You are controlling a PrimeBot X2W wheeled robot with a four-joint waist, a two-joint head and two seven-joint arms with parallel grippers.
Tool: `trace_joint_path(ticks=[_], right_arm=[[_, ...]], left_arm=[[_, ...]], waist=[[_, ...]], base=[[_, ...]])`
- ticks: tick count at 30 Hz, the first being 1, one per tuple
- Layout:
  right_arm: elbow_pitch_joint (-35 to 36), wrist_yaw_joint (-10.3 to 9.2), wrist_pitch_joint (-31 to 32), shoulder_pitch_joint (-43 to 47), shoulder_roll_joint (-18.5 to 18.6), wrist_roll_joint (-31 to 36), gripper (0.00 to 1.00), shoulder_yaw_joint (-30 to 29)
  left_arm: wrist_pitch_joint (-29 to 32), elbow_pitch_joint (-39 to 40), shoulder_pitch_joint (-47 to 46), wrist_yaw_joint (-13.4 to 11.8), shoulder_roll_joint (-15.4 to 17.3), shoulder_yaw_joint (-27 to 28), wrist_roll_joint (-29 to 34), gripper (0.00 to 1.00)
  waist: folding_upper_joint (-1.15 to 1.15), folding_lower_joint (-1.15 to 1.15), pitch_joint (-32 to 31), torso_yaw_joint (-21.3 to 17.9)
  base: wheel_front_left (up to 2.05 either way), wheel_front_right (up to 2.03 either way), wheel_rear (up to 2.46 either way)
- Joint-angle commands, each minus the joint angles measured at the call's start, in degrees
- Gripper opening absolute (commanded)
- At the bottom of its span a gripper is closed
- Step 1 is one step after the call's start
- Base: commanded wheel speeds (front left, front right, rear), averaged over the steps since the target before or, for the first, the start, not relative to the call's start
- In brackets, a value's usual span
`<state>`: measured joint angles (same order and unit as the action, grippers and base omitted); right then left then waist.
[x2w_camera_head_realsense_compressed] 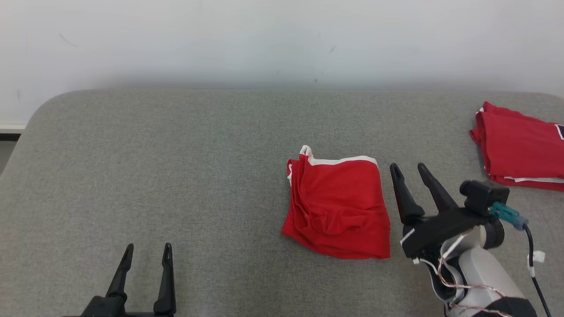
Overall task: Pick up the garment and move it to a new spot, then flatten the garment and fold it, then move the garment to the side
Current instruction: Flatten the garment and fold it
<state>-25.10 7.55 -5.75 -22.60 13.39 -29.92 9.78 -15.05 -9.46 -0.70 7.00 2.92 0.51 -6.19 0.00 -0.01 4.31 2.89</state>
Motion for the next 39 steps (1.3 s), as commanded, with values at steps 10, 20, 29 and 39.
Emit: trace_joint_path(ticks=[10, 20, 29, 39], right_arm=[[2.9, -0.17, -0.9, 5.0, -1.1, 1.6, 1.00, -1.5], [1.9, -0.17, -2.4, 5.5, -1.1, 4.9, 0.00, 0.1], [-7.4, -0.17, -4.3, 0.4, -3.0, 6.7, 0.00, 5.8], [-19.2, -0.17, -6.5, -4.6, -6.3, 5.6, 0.00, 11.5]], left_arm=[[-0.2, 0.3, 0.8, 0.3, -0.1, 0.4, 1.0, 1.00], [-0.2, 0.1, 0.1, 0.5, -0.1, -0.1, 0.4, 1.00], [-0.2, 0.3, -0.7, 0.4, -0.1, -0.3, 0.0, 1.00], [-0.2, 0.5, -1.6, 0.4, -0.1, -0.9, -1.0, 1.00]], waist=[[0.00, 0.01, -0.6, -0.3], [0.00, 0.01, 0.0, 1.8], [0.00, 0.01, 1.3, 4.1], [0.00, 0.01, 3.0, 6.5]], base=[[0.00, 0.00, 0.00], [0.00, 0.00, 0.00], [0.00, 0.00, 0.00], [0.00, 0.00, 0.00]])
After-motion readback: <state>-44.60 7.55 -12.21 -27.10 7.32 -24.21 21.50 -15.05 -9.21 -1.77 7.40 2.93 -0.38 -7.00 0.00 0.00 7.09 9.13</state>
